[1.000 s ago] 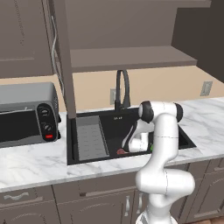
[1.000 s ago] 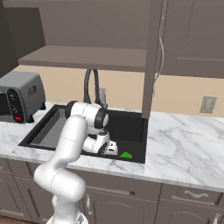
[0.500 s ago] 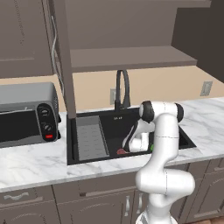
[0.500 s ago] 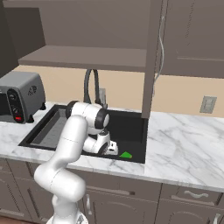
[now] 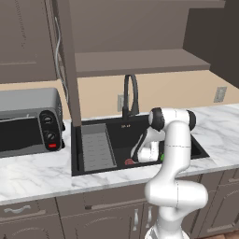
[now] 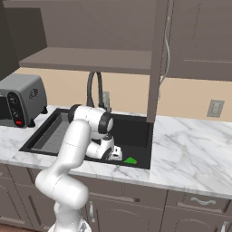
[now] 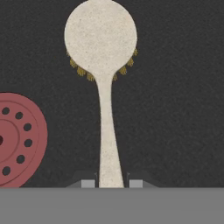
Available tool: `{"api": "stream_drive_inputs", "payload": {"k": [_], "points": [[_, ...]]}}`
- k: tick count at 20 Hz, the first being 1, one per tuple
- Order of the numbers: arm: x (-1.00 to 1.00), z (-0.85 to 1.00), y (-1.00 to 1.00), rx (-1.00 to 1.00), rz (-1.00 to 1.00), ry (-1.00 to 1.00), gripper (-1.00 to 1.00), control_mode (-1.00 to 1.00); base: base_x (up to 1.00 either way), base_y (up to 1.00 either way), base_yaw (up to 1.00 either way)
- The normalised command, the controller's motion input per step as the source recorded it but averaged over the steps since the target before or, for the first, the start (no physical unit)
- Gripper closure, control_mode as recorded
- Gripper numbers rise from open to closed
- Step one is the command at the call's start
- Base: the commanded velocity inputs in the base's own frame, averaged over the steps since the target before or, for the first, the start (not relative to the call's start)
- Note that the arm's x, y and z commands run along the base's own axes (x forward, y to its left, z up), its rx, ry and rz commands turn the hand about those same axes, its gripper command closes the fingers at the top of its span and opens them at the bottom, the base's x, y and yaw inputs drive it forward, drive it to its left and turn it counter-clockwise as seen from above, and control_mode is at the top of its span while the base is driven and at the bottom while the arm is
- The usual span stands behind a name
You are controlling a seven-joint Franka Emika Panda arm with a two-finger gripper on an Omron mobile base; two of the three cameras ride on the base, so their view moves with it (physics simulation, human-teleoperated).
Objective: Pick up the dish brush and sponge from the sink, and place them back in the cabinet, and close the cabinet doors.
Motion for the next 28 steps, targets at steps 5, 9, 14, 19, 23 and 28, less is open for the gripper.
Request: {"api": "stream_drive_inputs", "payload": {"k": [5,9,14,19,23,28], "points": [[0.0,0.0,0.0,0.0,0.0,0.0,1.0,-1.0,0.0,0.0,0.0],[0.0,0.11,0.0,0.0,0.0,0.0,1.0,-1.0,0.0,0.0,0.0],[0.0,0.36,0.0,0.0,0.0,0.0,1.0,-1.0,0.0,0.0,0.0],[0.02,0.39,-0.03,0.0,0.0,0.0,1.0,-1.0,0.0,0.0,0.0],[0.0,0.36,-0.14,0.0,0.0,0.0,1.0,-1.0,0.0,0.0,0.0],[0.0,0.32,-0.09,0.0,0.0,0.0,1.0,-1.0,0.0,0.0,0.0]]}}
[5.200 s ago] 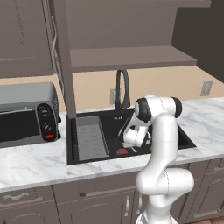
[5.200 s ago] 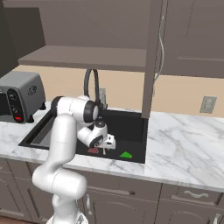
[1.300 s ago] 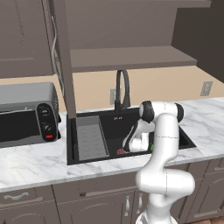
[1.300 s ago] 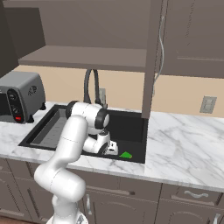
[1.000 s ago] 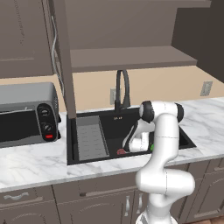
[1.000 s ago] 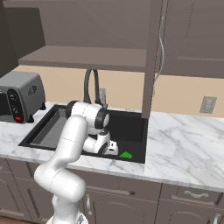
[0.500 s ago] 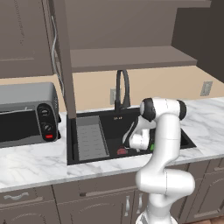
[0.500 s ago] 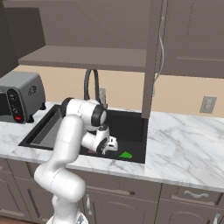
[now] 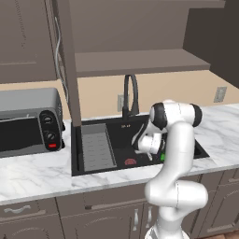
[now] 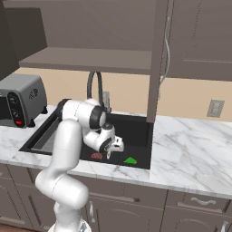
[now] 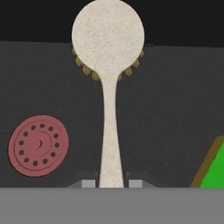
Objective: Pick up the dish brush and sponge from the sink, and place them back in the cabinet, and close the cabinet doors.
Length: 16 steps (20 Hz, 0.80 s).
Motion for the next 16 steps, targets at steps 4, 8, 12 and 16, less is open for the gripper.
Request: {"api": "stream_drive_inputs", "payload": {"k": [4,8,12,16], "points": [[0.0,0.37,-0.07,0.0,0.0,0.0,1.0,-1.0,0.0,0.0,0.0],[0.0,0.39,-0.11,0.0,0.0,0.0,1.0,-1.0,0.0,0.0,0.0],[-0.01,0.41,-0.1,0.0,0.0,0.0,1.0,-1.0,0.0,0.0,0.0],[-0.01,0.46,-0.06,0.0,0.0,0.0,1.0,-1.0,0.0,0.0,0.0]]}}
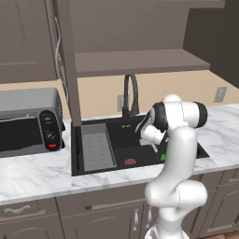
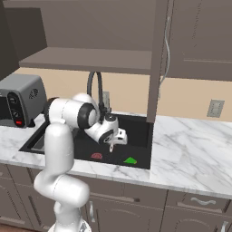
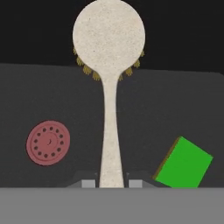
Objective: Pick up the dish brush and sponge from the sink, and place them back in the cabinet, and close the cabinet doors.
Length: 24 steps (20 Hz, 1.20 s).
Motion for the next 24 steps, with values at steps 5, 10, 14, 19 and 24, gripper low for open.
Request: {"api": "stream_drive_inputs", "payload": {"k": [5,10,14,19,24], "points": [[-0.15,0.46,-0.03,0.0,0.0,-0.03,1.0,-1.0,0.0,0.0,0.0],[-0.28,0.48,-0.01,0.0,0.0,-0.04,1.0,-1.0,0.0,0.0,0.0],[-0.41,0.4,-0.02,0.0,0.0,-0.07,1.0,-1.0,0.0,0.0,0.0],[-0.5,0.44,-0.03,-0.01,0.0,-0.08,1.0,-1.0,0.0,0.0,0.0],[-0.49,0.47,-0.06,0.0,0.0,-0.08,1.0,-1.0,0.0,0.0,0.0]]}}
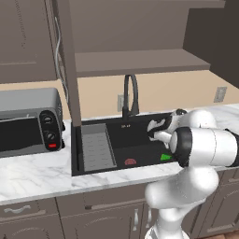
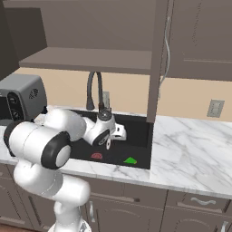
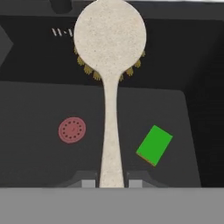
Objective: Pick up the dish brush and sponge from the sink, and place them back in the cabinet, and close the cabinet doors.
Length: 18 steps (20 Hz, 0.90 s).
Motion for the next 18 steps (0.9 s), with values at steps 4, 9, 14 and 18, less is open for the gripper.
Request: {"api": "stream_drive_inputs", "payload": {"k": [4,9,14,18], "points": [[-0.44,0.53,-0.06,0.0,0.0,-0.06,1.0,-1.0,0.0,0.0,0.0],[-0.4,0.6,-0.05,0.0,0.0,-0.01,1.0,-1.0,0.0,0.0,0.0],[-0.35,0.62,-0.06,0.0,0.0,0.0,1.0,-1.0,0.0,0.0,0.0],[-0.3,0.57,-0.04,0.0,0.0,0.0,1.0,-1.0,0.0,0.0,0.0]]}}
